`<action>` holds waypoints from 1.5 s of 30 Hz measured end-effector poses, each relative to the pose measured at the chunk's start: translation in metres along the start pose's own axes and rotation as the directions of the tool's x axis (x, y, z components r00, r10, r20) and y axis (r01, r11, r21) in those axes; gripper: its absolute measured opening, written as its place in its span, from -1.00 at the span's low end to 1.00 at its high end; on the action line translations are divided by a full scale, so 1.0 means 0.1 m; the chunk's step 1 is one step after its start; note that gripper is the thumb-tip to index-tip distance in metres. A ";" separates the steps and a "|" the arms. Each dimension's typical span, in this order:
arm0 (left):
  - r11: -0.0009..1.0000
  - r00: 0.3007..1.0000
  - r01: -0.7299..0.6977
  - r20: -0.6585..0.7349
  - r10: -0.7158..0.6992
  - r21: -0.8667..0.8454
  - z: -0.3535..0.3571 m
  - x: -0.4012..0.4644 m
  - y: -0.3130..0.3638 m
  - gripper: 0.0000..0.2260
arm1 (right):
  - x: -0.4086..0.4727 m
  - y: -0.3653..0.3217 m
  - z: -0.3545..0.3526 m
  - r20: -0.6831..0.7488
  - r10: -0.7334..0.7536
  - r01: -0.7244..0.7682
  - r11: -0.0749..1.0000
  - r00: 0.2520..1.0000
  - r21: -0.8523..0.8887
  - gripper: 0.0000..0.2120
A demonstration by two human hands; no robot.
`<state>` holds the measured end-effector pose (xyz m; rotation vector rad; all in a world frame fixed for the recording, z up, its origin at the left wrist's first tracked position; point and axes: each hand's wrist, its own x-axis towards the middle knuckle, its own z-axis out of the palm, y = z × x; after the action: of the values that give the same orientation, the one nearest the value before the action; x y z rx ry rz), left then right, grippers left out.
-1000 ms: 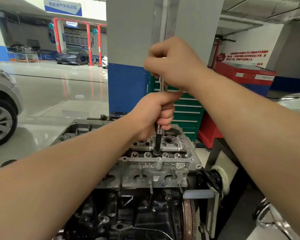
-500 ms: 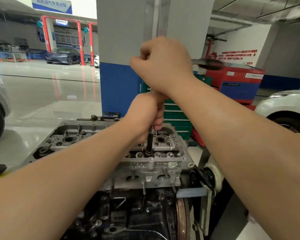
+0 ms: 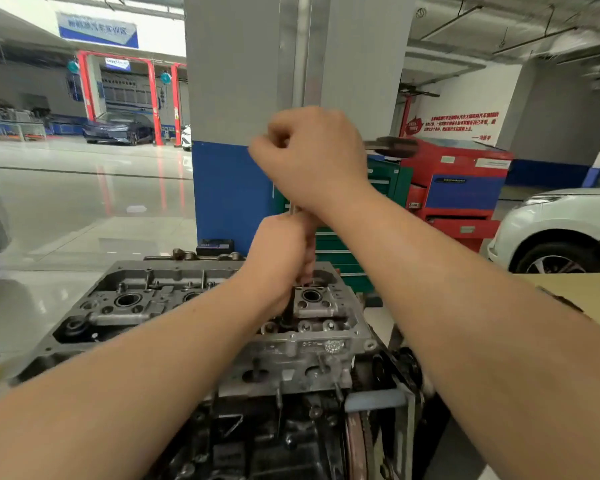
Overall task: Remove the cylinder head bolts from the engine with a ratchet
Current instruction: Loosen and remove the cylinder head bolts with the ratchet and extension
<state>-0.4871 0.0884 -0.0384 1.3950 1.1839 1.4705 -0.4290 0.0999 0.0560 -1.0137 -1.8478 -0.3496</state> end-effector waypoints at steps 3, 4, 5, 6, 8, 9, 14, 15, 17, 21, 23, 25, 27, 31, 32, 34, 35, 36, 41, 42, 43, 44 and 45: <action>0.983 0.952 0.099 0.303 -0.048 -0.154 -0.09 0.02 0.03 -0.52 | 0.02 0.15 -0.08 0.140 0.052 -0.117 0.851 0.989 0.512 -0.69; 0.987 0.962 0.071 0.272 -0.031 -0.141 -0.08 0.01 0.03 -0.53 | 0.04 0.14 -0.06 0.123 0.050 -0.101 0.884 0.991 0.457 -0.67; 0.995 0.985 0.022 0.170 -0.005 -0.098 -0.07 -0.01 0.01 -0.59 | 0.06 0.11 -0.01 0.091 0.044 -0.072 0.941 0.995 0.331 -0.64; 0.998 0.999 -0.042 0.022 0.043 -0.050 -0.05 -0.03 -0.02 -0.66 | 0.07 0.06 0.03 0.046 0.037 -0.043 0.989 0.998 0.142 -0.63; 0.986 0.970 -0.143 -0.211 0.123 -0.084 0.01 -0.06 -0.10 -0.76 | 0.06 -0.04 0.06 -0.004 0.036 -0.036 0.976 0.999 -0.214 -0.64; 0.976 0.962 -0.157 -0.247 0.117 -0.150 0.05 -0.07 -0.13 -0.77 | 0.04 -0.08 0.07 -0.019 0.024 -0.029 0.950 1.000 -0.310 -0.66; 0.986 0.987 -0.094 -0.140 0.075 -0.138 0.02 -0.01 -0.08 -0.80 | -0.03 -0.12 0.03 -0.068 -0.039 0.018 0.958 0.997 -0.287 -0.71; 0.981 0.999 -0.046 0.008 0.048 -0.190 -0.03 0.00 -0.05 -0.74 | -0.02 -0.07 -0.01 -0.032 -0.025 0.021 0.993 0.999 -0.118 -0.71; 0.960 0.945 0.073 0.325 0.019 -0.271 -0.15 0.01 -0.02 -0.60 | -0.01 0.01 -0.10 0.111 -0.014 -0.033 0.910 0.994 0.412 -0.69; 0.984 0.975 0.014 0.219 0.026 -0.178 -0.20 -0.04 -0.01 -0.64 | 0.02 -0.06 -0.01 0.111 -0.020 -0.031 0.898 0.994 0.438 -0.63; 0.991 0.991 -0.126 -0.058 0.123 -0.054 -0.15 -0.09 -0.01 -0.73 | 0.04 -0.14 0.06 -0.011 0.007 -0.005 0.991 1.000 0.132 -0.58; 0.982 0.969 -0.173 -0.194 0.155 -0.077 -0.07 -0.13 -0.03 -0.82 | 0.01 -0.17 0.08 -0.054 0.039 -0.047 0.986 0.998 -0.158 -0.60; 0.985 0.968 -0.141 -0.220 0.117 -0.097 0.01 -0.14 -0.05 -0.81 | -0.02 -0.18 0.08 -0.085 0.046 -0.072 0.942 0.995 -0.327 -0.64; 0.996 0.970 -0.079 -0.233 0.069 -0.032 0.03 -0.06 0.00 -0.84 | -0.04 -0.19 0.06 -0.091 0.007 -0.034 0.952 0.996 -0.304 -0.67; 0.997 0.981 -0.076 -0.180 0.070 -0.028 0.00 -0.05 0.03 -0.83 | -0.04 -0.16 0.04 -0.073 0.002 -0.018 0.974 0.997 -0.224 -0.67; 0.988 0.998 -0.051 0.013 0.053 -0.148 -0.05 -0.04 0.06 -0.78 | -0.02 -0.07 0.01 -0.022 0.006 -0.004 0.995 1.000 0.100 -0.68; 0.978 0.991 -0.022 0.122 0.048 -0.205 -0.08 -0.04 0.06 -0.75 | -0.03 -0.04 -0.02 0.003 0.018 -0.018 0.955 1.000 0.297 -0.68; 0.973 0.977 -0.003 0.207 0.052 -0.233 -0.10 -0.02 0.06 -0.72 | -0.03 -0.01 -0.03 0.023 0.020 -0.028 0.896 1.000 0.443 -0.68; 0.966 0.933 0.053 0.358 0.042 -0.252 -0.23 0.03 0.00 -0.68 | -0.04 -0.13 0.06 -0.066 0.019 0.001 0.956 0.998 0.292 -0.62; 0.964 0.930 0.063 0.366 0.037 -0.258 -0.25 0.04 -0.01 -0.68 | -0.03 -0.17 0.06 -0.087 0.023 -0.008 0.985 0.996 0.171 -0.60; 0.962 0.932 0.075 0.362 0.026 -0.262 -0.25 0.04 -0.01 -0.68 | -0.03 -0.20 0.06 -0.086 0.033 -0.030 0.999 0.996 0.029 -0.60; 0.961 0.940 0.082 0.341 0.013 -0.263 -0.24 0.04 0.00 -0.68 | -0.03 -0.21 0.05 -0.067 0.041 -0.049 0.992 0.997 -0.118 -0.62; 0.966 0.954 0.077 0.300 0.000 -0.246 -0.23 0.04 0.01 -0.68 | -0.03 -0.21 0.05 -0.041 0.046 -0.054 0.969 0.998 -0.241 -0.64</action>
<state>-0.5100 0.0894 -0.0357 1.3490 0.7977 1.2784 -0.4473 0.0884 0.0552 -1.2091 -1.7742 -0.5694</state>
